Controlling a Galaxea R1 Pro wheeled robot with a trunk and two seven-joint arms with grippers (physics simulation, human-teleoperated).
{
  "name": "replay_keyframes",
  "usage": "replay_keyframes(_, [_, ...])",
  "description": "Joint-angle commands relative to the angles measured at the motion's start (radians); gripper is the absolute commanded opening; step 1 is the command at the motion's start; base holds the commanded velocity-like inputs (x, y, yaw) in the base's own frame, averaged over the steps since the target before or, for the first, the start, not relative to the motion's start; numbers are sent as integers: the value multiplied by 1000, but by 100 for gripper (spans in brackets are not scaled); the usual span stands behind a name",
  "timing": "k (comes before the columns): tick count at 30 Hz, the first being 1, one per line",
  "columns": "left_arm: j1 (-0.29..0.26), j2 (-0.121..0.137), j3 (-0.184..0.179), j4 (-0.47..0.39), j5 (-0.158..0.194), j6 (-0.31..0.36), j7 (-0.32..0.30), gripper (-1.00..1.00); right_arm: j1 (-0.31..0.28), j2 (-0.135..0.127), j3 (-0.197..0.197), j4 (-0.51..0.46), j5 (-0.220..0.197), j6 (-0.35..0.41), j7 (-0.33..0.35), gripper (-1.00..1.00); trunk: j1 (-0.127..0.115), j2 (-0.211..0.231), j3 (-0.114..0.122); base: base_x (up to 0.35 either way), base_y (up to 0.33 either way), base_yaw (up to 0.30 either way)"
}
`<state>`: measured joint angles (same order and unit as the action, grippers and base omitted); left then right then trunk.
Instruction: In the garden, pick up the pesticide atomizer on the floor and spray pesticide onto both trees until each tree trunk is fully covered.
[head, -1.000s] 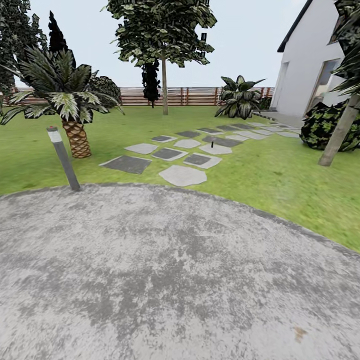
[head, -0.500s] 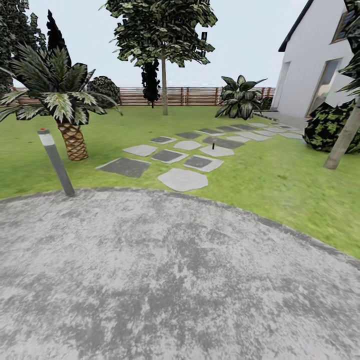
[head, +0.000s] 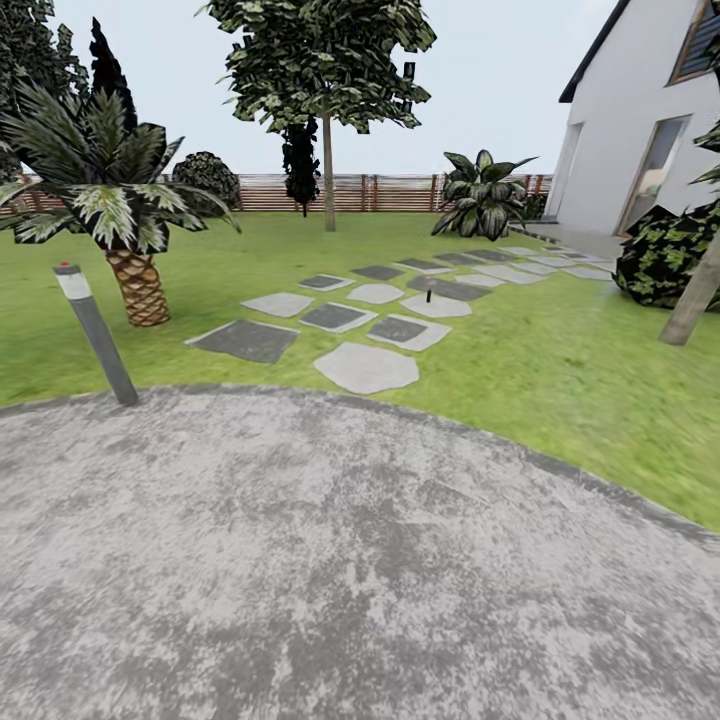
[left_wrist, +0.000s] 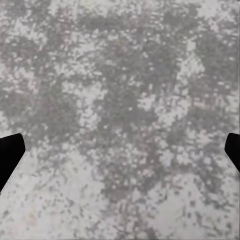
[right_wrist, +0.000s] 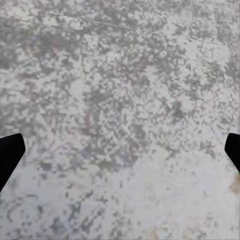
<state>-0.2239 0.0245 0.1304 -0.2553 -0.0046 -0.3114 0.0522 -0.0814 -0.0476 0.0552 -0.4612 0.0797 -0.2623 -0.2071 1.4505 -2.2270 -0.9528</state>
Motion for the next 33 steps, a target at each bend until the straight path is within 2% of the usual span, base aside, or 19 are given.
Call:
replay_keyframes(1, [0, 0, 0, 0, 0, 0, 0, 100, 0, 0, 0, 1, 0, 0, 0, 100, 0, 0, 0, 340, 0, 0])
replay_keyframes(33, [0, 0, 0, 1, 0, 0, 0, 100, 0, 0, 0, 3, 0, 0, 0, 100, 0, 0, 0, 340, 0, 0])
